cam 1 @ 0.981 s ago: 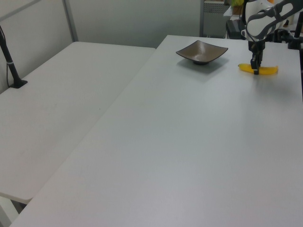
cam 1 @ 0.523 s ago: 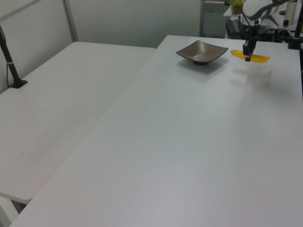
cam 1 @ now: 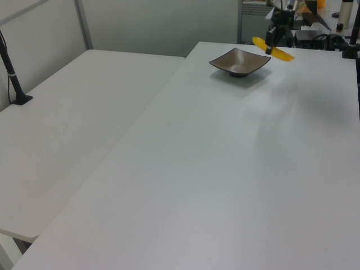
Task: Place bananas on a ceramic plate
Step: 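Carry the held banana over the brown square plate, then lower the banana onto the plate and open the gripper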
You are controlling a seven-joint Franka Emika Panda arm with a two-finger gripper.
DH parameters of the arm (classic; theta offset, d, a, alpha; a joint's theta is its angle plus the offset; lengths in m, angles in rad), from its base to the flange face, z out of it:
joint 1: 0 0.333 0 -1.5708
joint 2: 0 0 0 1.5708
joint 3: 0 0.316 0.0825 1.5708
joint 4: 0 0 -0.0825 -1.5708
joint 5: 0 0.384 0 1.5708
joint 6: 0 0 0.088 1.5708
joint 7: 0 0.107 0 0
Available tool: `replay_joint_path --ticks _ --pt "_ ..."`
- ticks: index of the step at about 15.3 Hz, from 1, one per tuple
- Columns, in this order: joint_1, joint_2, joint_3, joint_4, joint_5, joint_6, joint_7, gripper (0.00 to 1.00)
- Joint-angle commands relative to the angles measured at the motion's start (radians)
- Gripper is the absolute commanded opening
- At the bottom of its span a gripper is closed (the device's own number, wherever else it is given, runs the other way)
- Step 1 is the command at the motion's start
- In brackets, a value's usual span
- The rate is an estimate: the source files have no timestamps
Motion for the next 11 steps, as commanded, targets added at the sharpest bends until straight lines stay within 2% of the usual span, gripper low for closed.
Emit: replay_joint_path --ticks 1,4,5,8,10,11 --pt "0.01 0.125 0.014 0.216 0.069 0.013 0.09 0.19" --pt "0.01 0.179 0.018 0.305 0.126 0.057 0.093 0.19" --pt "0.01 0.185 0.018 0.307 0.152 0.115 0.106 0.19" --pt "0.022 0.208 0.026 0.298 0.165 0.27 0.121 0.21" --pt "0.025 0.206 0.029 0.287 0.165 0.284 0.139 0.59" --pt "0.025 0.206 0.029 0.286 0.166 0.286 0.152 0.97"
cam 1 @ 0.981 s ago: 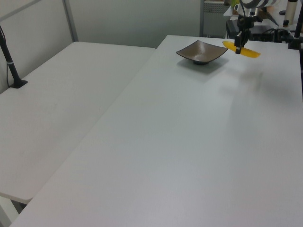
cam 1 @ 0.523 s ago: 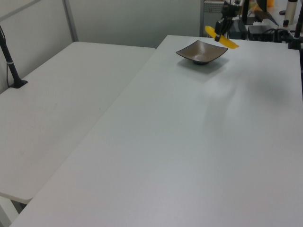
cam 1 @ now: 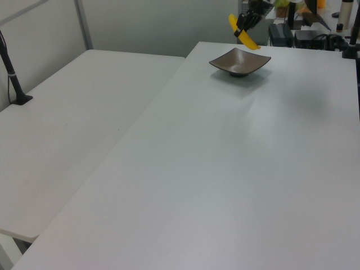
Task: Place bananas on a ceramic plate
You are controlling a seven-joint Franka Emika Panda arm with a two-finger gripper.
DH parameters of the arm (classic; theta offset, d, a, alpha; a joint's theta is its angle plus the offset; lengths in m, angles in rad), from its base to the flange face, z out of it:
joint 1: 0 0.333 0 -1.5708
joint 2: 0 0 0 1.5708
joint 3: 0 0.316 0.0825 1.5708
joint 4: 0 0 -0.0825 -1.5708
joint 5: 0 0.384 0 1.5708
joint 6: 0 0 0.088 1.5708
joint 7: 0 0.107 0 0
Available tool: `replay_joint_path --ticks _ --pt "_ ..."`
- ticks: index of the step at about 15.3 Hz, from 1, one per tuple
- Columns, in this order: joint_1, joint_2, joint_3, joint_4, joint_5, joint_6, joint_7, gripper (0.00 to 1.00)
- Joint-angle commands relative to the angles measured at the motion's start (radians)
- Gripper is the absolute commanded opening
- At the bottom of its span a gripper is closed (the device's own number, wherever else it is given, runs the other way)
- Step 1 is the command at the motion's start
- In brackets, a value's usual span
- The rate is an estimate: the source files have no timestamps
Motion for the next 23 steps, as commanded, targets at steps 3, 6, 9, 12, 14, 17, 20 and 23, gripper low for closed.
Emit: replay_joint_path --ticks 3,6,9,12,14,17,20,23 --pt "0.009 0.006 0.002 0.01 0.017 0.02 0.038 1.0" --pt "0.009 0.003 0.017 -0.003 0.011 0.02 0.032 1.0" --pt "0.01 -0.002 0.019 -0.015 0.007 0.02 0.029 1.0" --pt "0.01 -0.018 0.019 -0.023 -0.022 0.006 0.028 1.0" --pt "0.01 -0.049 0.019 -0.038 -0.038 -0.038 0.029 1.0" --pt "0.009 -0.127 0.017 -0.072 -0.071 -0.225 0.026 1.0" --pt "0.085 -0.196 0.019 -0.075 -0.277 -0.473 0.028 1.0" --pt "0.146 -0.247 0.022 -0.133 -0.338 -0.541 0.044 1.0"
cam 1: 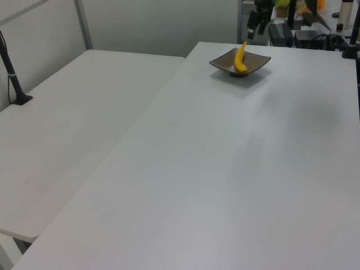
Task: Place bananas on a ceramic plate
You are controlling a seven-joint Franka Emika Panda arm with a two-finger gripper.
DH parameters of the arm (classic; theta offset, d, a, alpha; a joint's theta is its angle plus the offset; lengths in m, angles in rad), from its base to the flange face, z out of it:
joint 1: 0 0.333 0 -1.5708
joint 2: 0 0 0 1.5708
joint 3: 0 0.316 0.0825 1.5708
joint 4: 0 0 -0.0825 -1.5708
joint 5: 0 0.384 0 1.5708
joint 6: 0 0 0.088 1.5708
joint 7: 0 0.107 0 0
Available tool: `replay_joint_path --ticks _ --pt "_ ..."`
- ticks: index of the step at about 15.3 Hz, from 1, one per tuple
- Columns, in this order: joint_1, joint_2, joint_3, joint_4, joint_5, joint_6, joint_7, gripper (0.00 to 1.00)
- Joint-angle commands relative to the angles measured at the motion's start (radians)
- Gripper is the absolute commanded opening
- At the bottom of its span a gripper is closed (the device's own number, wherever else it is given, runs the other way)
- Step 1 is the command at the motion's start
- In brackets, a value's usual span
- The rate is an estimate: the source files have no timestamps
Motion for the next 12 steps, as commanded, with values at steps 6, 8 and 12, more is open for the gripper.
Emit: replay_joint_path --ticks 6,8,12 --pt "0.205 -0.296 -0.005 -0.333 -0.129 -0.038 0.16 1.0" --pt "0.264 -0.357 -0.005 -0.397 -0.138 -0.033 0.172 1.0" --pt "0.366 -0.403 -0.029 -0.479 -0.148 -0.021 0.183 1.0"
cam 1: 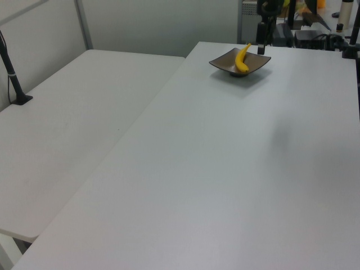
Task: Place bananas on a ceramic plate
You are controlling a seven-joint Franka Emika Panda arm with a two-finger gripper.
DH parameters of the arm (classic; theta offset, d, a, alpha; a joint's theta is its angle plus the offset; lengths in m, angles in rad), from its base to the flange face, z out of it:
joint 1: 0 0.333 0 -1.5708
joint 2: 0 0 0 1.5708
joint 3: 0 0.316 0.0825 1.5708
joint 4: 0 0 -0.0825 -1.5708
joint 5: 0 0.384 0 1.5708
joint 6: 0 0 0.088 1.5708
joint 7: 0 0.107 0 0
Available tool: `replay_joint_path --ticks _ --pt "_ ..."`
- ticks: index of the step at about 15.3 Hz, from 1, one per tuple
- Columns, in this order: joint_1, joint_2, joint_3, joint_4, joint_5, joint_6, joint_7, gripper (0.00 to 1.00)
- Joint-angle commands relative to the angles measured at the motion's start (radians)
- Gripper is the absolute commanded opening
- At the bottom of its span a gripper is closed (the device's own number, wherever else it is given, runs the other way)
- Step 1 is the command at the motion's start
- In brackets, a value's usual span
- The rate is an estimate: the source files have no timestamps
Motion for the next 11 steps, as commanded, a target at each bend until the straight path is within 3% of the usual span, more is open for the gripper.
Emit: replay_joint_path --ticks 1,4,11 --pt "0.062 -0.058 -0.031 -0.1 -0.032 0.021 0.025 1.0" --pt "0.074 -0.061 -0.077 -0.099 -0.02 0.061 0.027 1.0" --pt "0.066 -0.061 -0.086 -0.094 -0.021 0.072 0.025 1.0"
